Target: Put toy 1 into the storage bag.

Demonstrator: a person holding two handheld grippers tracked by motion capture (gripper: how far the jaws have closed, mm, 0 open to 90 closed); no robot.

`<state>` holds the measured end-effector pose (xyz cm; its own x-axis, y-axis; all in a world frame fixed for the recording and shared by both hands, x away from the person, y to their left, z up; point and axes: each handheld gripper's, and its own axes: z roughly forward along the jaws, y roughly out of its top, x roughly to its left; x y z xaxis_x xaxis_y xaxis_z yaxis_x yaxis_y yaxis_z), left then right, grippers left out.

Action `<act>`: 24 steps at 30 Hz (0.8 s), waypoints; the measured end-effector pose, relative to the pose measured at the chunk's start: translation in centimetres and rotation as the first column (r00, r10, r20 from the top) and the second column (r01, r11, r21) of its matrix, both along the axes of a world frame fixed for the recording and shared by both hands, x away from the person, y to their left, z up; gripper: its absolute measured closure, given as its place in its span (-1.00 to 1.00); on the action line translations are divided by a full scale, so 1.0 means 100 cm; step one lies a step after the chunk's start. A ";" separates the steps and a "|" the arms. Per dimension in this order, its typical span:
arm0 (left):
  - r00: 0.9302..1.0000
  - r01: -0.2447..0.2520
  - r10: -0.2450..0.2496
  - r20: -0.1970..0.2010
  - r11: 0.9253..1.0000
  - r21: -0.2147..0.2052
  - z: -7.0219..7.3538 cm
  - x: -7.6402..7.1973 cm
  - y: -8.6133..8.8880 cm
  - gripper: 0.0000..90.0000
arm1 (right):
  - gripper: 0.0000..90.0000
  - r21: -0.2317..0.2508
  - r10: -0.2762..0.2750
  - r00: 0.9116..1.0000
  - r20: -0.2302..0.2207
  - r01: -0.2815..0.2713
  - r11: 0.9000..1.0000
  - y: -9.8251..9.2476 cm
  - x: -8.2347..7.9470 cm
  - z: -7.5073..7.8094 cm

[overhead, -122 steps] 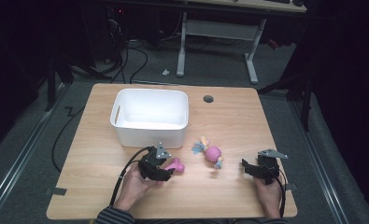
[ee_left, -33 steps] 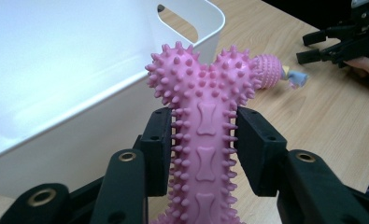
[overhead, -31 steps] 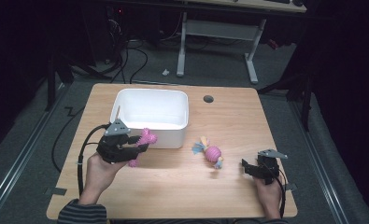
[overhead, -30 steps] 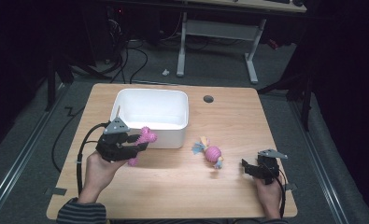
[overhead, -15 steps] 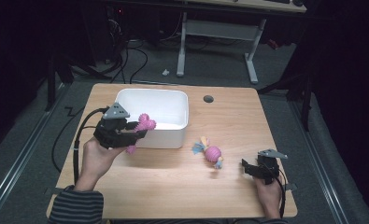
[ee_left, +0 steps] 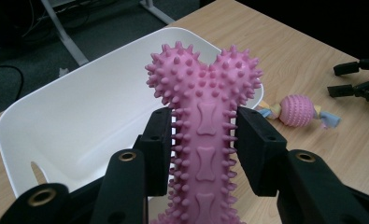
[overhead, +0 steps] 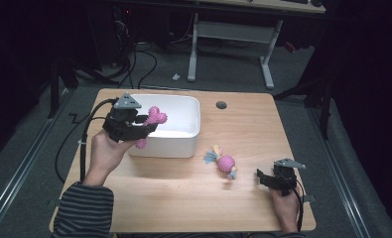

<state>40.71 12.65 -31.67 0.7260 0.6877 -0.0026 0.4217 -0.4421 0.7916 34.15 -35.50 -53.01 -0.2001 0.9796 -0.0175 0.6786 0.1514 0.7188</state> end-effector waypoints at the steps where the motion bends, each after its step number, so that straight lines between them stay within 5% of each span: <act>1: 1.000 0.000 0.000 -0.001 1.000 -0.001 0.000 0.002 0.000 0.29 | -0.43 0.000 0.000 1.000 0.000 0.000 1.000 0.000 0.000 0.000; 14: 1.000 -0.013 0.013 -0.001 1.000 0.005 0.003 0.020 -0.009 0.29 | -0.43 0.000 0.000 1.000 0.000 0.000 1.000 0.000 0.000 0.000; 17: 0.999 -0.025 0.025 0.027 0.999 0.021 0.001 0.022 -0.012 0.30 | -0.43 0.000 0.000 1.000 0.000 0.000 1.000 0.000 0.000 0.000; 24: 0.999 -0.034 0.034 0.008 0.999 0.025 -0.005 0.034 -0.017 0.29 | -0.43 0.000 0.001 1.000 0.000 -0.001 1.000 0.000 0.000 0.000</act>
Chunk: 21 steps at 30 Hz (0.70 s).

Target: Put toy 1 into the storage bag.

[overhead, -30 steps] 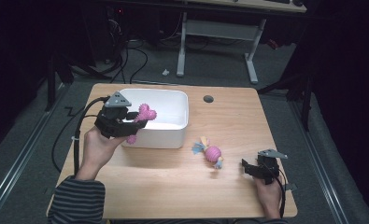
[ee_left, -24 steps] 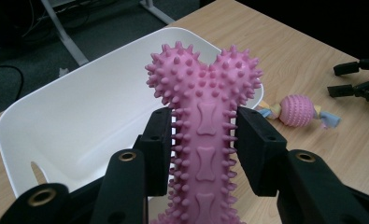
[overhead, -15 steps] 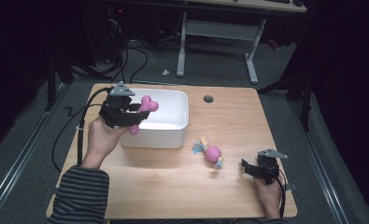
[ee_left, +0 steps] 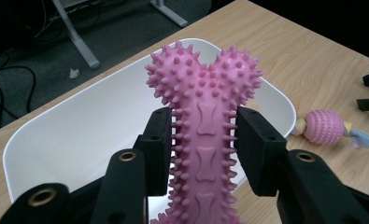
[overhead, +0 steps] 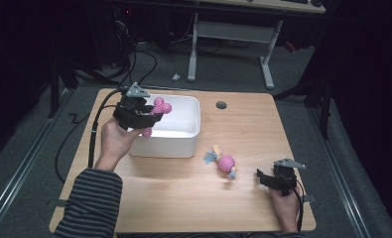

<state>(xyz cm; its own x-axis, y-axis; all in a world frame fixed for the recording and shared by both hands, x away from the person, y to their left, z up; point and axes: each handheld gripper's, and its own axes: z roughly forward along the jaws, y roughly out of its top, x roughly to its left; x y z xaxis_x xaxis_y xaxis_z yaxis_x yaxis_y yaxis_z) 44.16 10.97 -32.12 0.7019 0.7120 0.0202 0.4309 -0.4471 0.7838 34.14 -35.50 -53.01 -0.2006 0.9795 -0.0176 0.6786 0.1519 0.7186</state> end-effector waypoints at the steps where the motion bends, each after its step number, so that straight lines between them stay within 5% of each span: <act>1: 1.000 -0.006 0.006 0.004 1.000 0.005 -0.001 0.002 0.000 0.29 | -0.43 0.000 -0.001 1.000 0.000 0.001 1.000 0.000 0.000 0.000; 9: 1.000 -0.016 0.016 -0.017 1.000 -0.009 -0.010 0.014 -0.005 0.29 | -0.43 0.000 0.000 1.000 0.000 0.000 1.000 0.000 0.000 0.000; 21: 0.998 -0.051 0.052 -0.018 0.998 0.024 -0.022 0.028 -0.009 0.28 | -0.43 0.000 0.000 1.000 0.000 0.000 1.000 0.000 0.000 0.000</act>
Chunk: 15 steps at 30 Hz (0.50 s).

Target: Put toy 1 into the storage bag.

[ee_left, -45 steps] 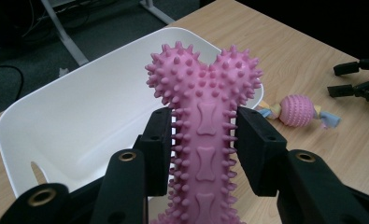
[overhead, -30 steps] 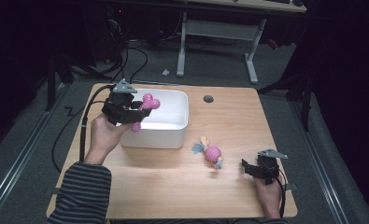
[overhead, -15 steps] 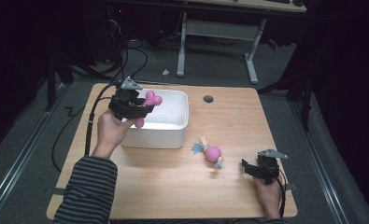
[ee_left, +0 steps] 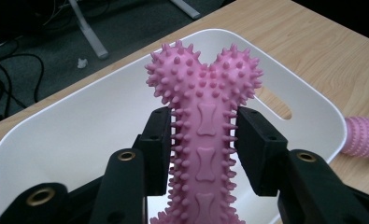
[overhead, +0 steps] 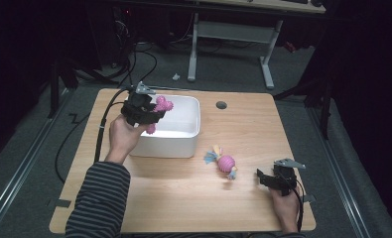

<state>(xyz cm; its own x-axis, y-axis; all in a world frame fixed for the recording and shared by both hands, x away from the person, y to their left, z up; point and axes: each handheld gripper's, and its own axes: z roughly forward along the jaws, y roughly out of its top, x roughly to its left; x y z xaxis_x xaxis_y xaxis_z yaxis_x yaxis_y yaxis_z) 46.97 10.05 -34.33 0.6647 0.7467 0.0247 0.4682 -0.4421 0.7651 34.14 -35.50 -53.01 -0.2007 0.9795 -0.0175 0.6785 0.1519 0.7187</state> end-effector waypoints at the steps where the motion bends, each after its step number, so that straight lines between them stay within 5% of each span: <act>1: 1.000 0.000 0.000 0.000 1.000 0.000 0.000 0.000 0.000 0.28 | -0.43 0.000 0.000 1.000 0.000 0.000 1.000 0.000 0.000 0.000; 8: 1.000 -0.021 0.021 -0.009 1.000 0.009 -0.007 0.005 0.001 0.28 | -0.43 0.000 0.000 1.000 0.000 0.000 1.000 0.000 0.000 0.000; 11: 1.000 -0.027 0.026 0.005 0.998 0.060 -0.011 0.005 -0.003 0.28 | -0.43 0.000 0.000 1.000 0.000 0.000 1.000 0.000 0.000 0.000; 15: 1.000 -0.024 0.024 -0.002 0.999 0.045 -0.012 0.006 -0.004 0.28 | -0.43 0.000 0.000 1.000 0.000 0.000 1.000 0.000 0.000 0.000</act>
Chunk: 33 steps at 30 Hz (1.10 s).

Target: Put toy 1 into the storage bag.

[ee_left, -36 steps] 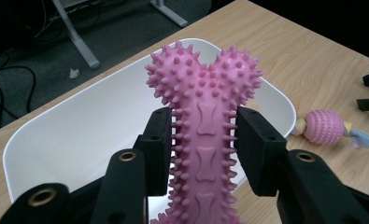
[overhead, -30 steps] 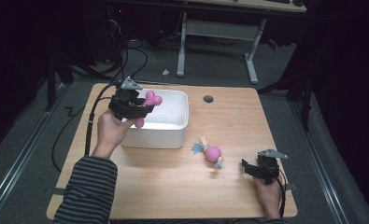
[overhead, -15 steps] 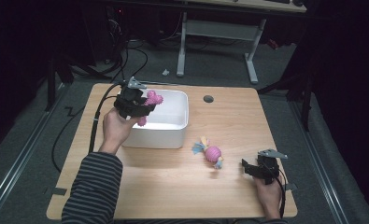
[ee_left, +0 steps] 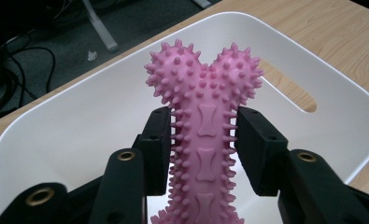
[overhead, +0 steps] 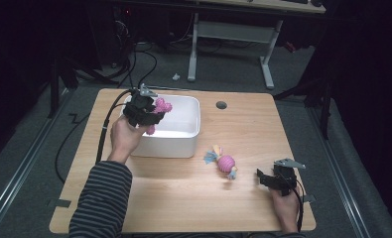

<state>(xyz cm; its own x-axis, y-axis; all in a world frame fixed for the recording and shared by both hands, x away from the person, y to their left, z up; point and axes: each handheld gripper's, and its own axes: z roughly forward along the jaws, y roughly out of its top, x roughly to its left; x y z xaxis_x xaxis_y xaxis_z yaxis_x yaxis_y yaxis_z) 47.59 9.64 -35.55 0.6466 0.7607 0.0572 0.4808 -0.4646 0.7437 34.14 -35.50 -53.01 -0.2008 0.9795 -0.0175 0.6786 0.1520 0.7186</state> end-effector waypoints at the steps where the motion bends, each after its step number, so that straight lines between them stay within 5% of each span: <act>1: 1.000 0.000 0.000 0.000 1.000 0.000 0.000 0.000 0.000 0.28 | -0.43 0.000 0.000 1.000 0.000 0.000 1.000 0.000 0.000 0.000; 16: 1.000 -0.002 0.002 -0.030 1.000 0.006 -0.009 -0.003 0.002 0.25 | -0.43 0.000 0.000 1.000 0.000 0.000 1.000 0.000 0.000 0.000; 20: 0.999 0.003 -0.002 -0.055 1.000 0.017 -0.010 -0.004 0.001 0.08 | -0.43 0.000 0.000 1.000 0.000 0.000 1.000 0.000 0.000 0.000; 33: 1.000 0.004 -0.004 -0.015 1.000 -0.020 0.000 -0.022 0.008 -0.20 | -0.43 -0.001 0.001 1.000 0.000 -0.001 1.000 0.000 0.000 0.000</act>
<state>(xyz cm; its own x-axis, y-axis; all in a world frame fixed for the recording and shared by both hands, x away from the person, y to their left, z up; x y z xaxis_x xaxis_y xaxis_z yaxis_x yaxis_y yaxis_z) 45.37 10.48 -35.51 0.6505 0.7589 0.0322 0.4904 -0.4520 0.7451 34.14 -35.50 -53.01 -0.2021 0.9792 -0.0181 0.6784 0.1533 0.7185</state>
